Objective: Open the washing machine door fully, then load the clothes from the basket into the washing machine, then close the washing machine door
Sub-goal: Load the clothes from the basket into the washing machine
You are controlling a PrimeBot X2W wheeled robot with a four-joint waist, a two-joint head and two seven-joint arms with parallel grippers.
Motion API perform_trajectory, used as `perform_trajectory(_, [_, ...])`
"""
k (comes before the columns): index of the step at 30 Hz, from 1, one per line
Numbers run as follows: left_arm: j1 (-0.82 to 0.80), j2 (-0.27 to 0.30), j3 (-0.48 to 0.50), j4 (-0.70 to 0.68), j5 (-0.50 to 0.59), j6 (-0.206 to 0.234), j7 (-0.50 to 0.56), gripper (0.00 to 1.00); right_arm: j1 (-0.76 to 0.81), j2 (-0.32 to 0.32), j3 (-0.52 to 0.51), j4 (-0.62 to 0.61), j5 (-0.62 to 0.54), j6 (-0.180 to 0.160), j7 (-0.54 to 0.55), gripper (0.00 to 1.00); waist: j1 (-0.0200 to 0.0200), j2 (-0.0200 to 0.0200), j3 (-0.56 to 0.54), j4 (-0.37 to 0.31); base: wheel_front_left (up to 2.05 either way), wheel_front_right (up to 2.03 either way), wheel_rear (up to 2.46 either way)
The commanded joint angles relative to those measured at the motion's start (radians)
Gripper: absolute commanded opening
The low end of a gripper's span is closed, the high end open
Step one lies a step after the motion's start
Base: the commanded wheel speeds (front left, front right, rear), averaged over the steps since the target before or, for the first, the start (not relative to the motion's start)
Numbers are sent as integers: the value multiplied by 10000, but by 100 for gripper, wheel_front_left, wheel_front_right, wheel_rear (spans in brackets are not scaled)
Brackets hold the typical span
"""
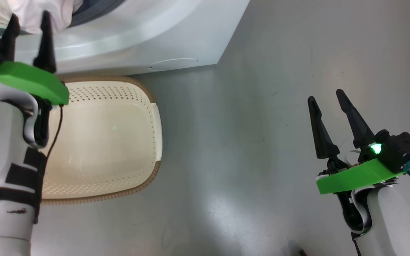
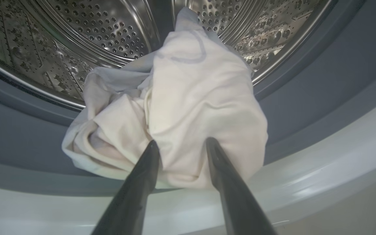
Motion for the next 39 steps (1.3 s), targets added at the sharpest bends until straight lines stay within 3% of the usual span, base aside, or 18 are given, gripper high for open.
perform_trajectory(1, [-222,502,142,-98,-84,-15,-53,5,58,60,219,-198,34,17,-48,100,0,0,-7,-11,0,0,0])
perform_trajectory(2, [-298,531,71,-20,-116,-15,-53,0,56,64,224,-198,37,17,-48,100,0,0,-18,-22,0,0,0])
perform_trajectory(10, [-920,745,-493,529,-455,-15,-53,0,97,112,251,-186,56,17,-48,100,0,0,-92,-117,0,0,0])
perform_trajectory(23, [-3057,1125,-1466,3182,-976,-15,81,0,168,286,543,-137,150,17,-48,100,0,0,-217,-623,0,0,0])
perform_trajectory(29, [-4043,1315,-1461,3962,-1064,58,15,0,198,337,581,-169,167,17,-48,100,0,0,-154,-821,0,0,0])
perform_trajectory(33, [-4491,1442,-1176,3672,-1076,342,-40,0,182,359,579,-195,167,17,-48,100,0,0,-64,-875,0,0,0])
perform_trajectory(39, [-4182,1571,61,1152,-622,1075,-50,0,36,411,566,-230,161,17,-48,100,0,0,130,-943,0,0,0])
